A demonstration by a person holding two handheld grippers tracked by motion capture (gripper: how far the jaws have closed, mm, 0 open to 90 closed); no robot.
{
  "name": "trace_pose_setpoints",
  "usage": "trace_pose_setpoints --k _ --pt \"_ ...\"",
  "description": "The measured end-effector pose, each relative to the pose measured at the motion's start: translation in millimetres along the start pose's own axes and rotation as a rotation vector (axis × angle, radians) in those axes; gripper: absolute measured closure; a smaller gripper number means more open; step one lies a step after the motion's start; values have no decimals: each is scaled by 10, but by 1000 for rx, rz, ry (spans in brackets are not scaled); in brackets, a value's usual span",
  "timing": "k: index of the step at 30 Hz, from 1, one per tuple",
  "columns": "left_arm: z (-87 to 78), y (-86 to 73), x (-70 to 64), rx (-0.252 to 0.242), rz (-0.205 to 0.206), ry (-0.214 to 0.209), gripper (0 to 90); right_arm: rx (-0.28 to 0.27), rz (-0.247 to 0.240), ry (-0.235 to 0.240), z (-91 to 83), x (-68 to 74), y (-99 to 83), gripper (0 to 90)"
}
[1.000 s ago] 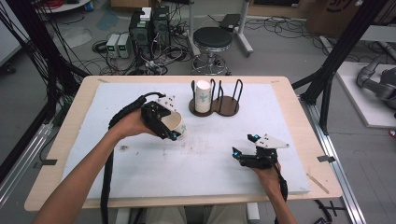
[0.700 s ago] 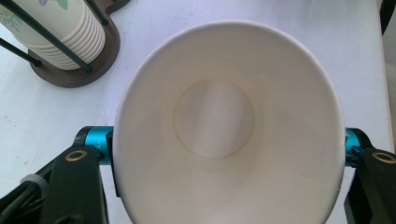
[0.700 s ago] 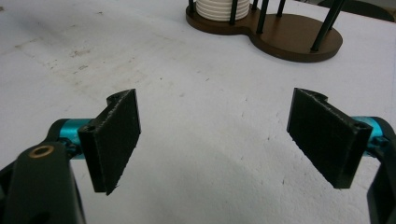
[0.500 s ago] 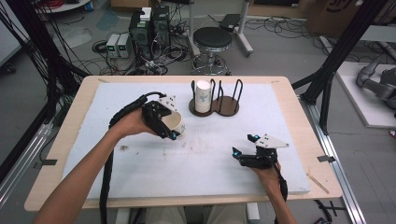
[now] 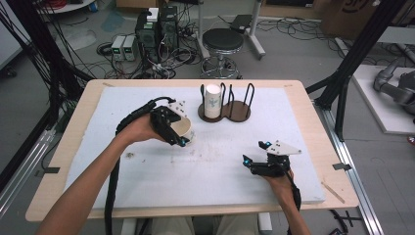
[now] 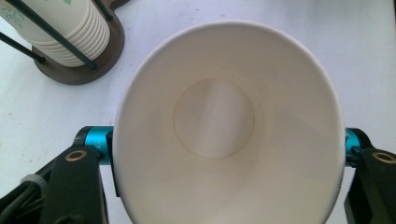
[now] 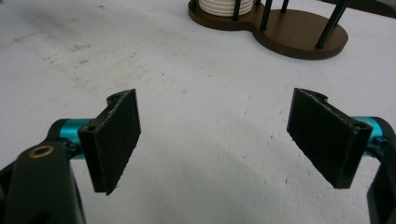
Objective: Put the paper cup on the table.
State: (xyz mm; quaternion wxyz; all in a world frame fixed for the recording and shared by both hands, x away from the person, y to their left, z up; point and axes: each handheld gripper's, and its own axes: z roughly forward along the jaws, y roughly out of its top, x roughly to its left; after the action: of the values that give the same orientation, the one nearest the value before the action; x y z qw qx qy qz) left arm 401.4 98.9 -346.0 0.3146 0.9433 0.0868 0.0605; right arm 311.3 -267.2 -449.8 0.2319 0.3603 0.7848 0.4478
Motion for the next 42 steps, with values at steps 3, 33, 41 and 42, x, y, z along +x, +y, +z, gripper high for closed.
trace_pose_setpoints --k 3,33,41,42 --pt "41 4 19 18 3 -2 298 5 -1 -1 1 3 2 179" --pt "667 11 131 158 1 -27 290 12 2 9 9 -1 3 179" --pt "718 -22 149 100 -36 -28 267 11 3 8 11 -7 3 179" --pt "722 -28 145 97 -31 -26 254 11 3 8 11 -6 3 179"
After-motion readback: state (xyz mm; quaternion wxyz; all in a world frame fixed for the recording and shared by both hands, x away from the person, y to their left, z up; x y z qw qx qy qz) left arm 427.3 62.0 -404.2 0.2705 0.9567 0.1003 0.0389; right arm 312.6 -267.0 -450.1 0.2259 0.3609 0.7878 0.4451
